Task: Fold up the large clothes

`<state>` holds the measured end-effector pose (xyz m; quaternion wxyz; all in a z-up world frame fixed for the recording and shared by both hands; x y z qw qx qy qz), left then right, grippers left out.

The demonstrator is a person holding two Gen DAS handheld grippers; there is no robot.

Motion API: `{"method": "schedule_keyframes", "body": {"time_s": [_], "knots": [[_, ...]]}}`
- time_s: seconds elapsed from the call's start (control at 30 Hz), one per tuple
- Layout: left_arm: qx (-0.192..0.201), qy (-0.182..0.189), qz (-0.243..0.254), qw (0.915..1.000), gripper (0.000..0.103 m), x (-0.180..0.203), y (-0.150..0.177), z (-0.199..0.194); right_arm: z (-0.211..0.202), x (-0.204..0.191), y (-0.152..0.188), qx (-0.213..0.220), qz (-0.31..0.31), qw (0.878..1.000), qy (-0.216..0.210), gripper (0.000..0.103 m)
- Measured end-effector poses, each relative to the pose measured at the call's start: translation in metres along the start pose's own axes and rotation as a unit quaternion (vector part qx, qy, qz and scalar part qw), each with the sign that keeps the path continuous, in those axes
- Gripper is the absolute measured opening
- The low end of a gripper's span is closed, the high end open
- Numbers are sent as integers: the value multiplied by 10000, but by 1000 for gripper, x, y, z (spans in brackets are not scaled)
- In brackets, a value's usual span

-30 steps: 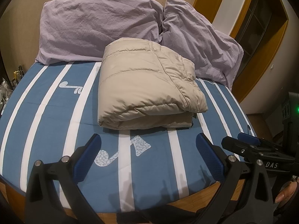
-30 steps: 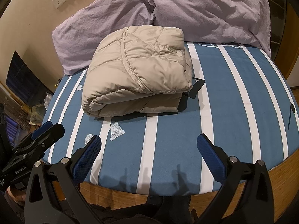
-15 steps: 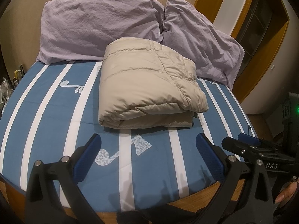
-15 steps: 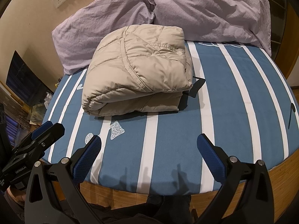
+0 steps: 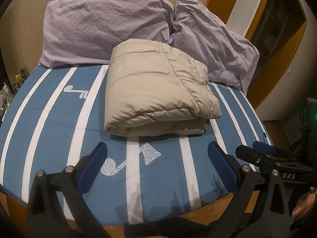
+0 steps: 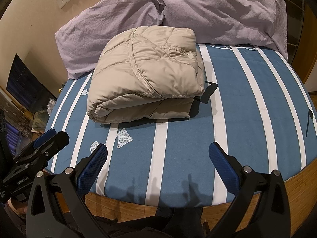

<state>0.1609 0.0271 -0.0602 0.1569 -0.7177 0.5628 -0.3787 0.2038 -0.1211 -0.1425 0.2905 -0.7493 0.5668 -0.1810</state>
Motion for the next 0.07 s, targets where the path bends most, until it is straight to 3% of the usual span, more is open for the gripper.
{"method": "schedule_keyframes", "body": {"time_s": [0.07], "knots": [[-2, -1, 0, 10000, 101, 0, -1, 0, 0, 0, 0, 1, 0, 10000, 0, 102]]}}
Point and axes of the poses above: each gripper's, at about its wrist camera, not at the fingertips, and z roughly the way its jaws point, x to its right, y to its underside, the point moved 10 cm from there along z, roughly the way its jaws point, and after that the axes turned 10 degrees about y, right-handed, at the moved point
